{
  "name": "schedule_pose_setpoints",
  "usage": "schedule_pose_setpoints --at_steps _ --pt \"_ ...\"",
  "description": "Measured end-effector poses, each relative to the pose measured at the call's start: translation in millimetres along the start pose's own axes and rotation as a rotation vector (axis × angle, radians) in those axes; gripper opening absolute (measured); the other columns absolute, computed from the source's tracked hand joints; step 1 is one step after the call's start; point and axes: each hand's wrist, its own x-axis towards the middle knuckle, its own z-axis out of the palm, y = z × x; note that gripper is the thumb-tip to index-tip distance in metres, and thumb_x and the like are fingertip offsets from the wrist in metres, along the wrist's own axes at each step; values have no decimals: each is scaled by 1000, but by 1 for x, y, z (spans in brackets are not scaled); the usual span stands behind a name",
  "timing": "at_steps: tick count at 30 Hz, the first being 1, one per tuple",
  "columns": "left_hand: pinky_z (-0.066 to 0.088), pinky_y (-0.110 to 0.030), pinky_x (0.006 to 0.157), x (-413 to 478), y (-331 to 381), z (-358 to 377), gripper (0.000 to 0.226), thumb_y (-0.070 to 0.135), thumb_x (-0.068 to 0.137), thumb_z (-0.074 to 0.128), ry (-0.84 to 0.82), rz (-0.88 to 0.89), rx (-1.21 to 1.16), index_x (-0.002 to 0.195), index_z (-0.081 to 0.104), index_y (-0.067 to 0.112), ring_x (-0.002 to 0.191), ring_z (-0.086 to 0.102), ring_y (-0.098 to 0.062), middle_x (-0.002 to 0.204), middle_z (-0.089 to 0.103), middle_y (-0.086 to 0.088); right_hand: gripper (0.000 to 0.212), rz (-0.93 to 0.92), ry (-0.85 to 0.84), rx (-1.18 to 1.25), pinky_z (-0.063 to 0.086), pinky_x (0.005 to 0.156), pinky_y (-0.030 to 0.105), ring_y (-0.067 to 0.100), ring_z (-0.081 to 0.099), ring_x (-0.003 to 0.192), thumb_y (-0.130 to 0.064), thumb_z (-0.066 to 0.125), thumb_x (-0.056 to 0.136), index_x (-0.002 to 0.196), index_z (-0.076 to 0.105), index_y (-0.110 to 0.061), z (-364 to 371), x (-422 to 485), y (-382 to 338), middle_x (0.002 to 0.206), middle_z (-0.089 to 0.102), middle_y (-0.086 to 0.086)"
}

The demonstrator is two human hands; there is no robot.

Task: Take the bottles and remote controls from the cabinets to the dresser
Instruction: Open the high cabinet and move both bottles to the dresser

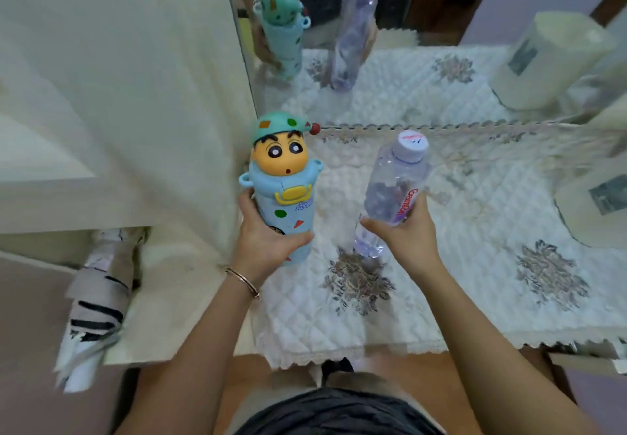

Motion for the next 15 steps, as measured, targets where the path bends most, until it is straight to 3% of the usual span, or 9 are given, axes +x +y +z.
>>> schedule_pose_setpoints --at_steps 3,6,9,10,11,13,15 --pt "49 -2 70 19 -11 12 80 -10 56 81 -42 4 3 111 29 13 80 56 23 100 53 17 53 -2 37 0 42 62 0 -1 54 78 -9 80 68 102 42 -22 13 9 -2 87 52 -23" --pt "52 -10 76 27 -24 22 84 2 51 85 -72 -41 -9 115 32 16 83 58 20 102 55 19 60 -18 40 3 41 66 -3 -7 54 80 -6 81 66 105 39 -27 23 12 -2 92 54 -21" --pt "51 -9 75 29 -36 27 87 14 46 87 -75 -87 20 117 37 12 89 61 4 100 59 17 63 -23 43 27 49 83 23 21 59 91 -5 82 63 109 44 -24 29 14 5 104 60 7" --pt "49 -4 71 29 -38 27 87 13 48 88 -76 -88 43 119 39 10 89 61 0 100 59 15 65 -27 31 36 49 82 22 22 60 92 -7 83 62 111 44 -24 30 14 7 107 60 10" --pt "48 0 69 29 -40 27 87 12 49 89 -74 -82 60 121 40 9 89 61 -1 101 61 11 67 -32 10 32 49 78 13 14 60 91 -12 84 61 112 44 -26 31 15 10 108 59 5" --pt "46 1 68 29 -41 25 85 14 51 89 -79 -66 73 123 44 7 88 61 9 106 63 6 70 -29 -26 4 43 69 -1 -4 58 92 -22 82 59 116 43 -23 30 15 15 112 59 -2" --pt "46 1 71 29 -43 22 82 15 51 89 -114 -43 81 121 48 3 88 60 17 109 65 1 74 -13 -52 -13 41 67 -4 -12 57 90 -23 83 61 123 43 -15 27 16 21 114 61 -2"
